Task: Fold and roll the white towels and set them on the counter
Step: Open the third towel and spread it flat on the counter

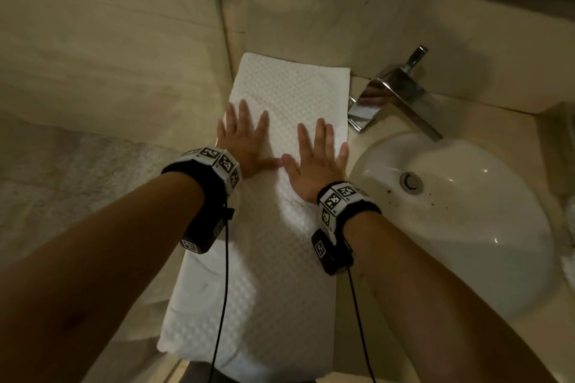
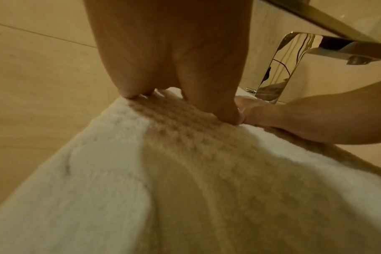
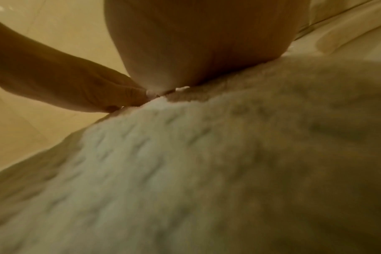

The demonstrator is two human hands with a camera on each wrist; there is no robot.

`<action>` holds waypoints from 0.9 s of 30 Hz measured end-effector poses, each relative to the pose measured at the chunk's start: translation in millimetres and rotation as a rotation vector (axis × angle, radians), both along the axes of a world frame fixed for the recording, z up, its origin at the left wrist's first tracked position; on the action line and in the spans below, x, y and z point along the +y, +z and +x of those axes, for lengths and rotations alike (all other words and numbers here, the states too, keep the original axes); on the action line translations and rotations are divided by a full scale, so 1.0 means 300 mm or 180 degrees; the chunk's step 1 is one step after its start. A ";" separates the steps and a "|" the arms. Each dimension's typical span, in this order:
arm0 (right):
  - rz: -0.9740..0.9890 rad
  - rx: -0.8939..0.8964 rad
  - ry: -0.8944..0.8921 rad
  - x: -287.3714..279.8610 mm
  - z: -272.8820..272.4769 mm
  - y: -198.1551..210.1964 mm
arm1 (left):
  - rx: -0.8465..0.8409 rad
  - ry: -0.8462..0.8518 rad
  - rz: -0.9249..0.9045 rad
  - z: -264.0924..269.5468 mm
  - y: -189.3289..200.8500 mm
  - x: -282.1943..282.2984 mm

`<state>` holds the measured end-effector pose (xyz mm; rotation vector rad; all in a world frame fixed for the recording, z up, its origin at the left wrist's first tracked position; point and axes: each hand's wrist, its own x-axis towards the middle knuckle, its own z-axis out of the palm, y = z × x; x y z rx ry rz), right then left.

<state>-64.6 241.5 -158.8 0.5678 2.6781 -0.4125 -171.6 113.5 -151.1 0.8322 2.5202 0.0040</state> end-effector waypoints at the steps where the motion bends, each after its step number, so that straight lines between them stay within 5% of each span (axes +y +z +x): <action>1: 0.0002 -0.0019 -0.0009 -0.001 0.001 0.006 | -0.0050 0.0008 -0.0046 -0.006 0.001 0.000; 10: 0.0058 0.0233 -0.0562 -0.007 -0.237 0.140 | -0.0157 0.0660 0.0759 -0.163 0.156 0.049; 16: -0.0353 0.0180 -0.0117 0.003 -0.347 0.048 | 0.0235 0.1559 0.0810 -0.289 0.145 0.075; 22: -0.0404 -0.0070 -0.0061 0.043 -0.348 0.008 | 0.0121 0.0810 0.0532 -0.435 0.082 0.166; 27: -0.0337 -0.0002 -0.0113 0.019 -0.348 0.006 | -0.0316 0.1554 0.0971 -0.472 0.034 0.203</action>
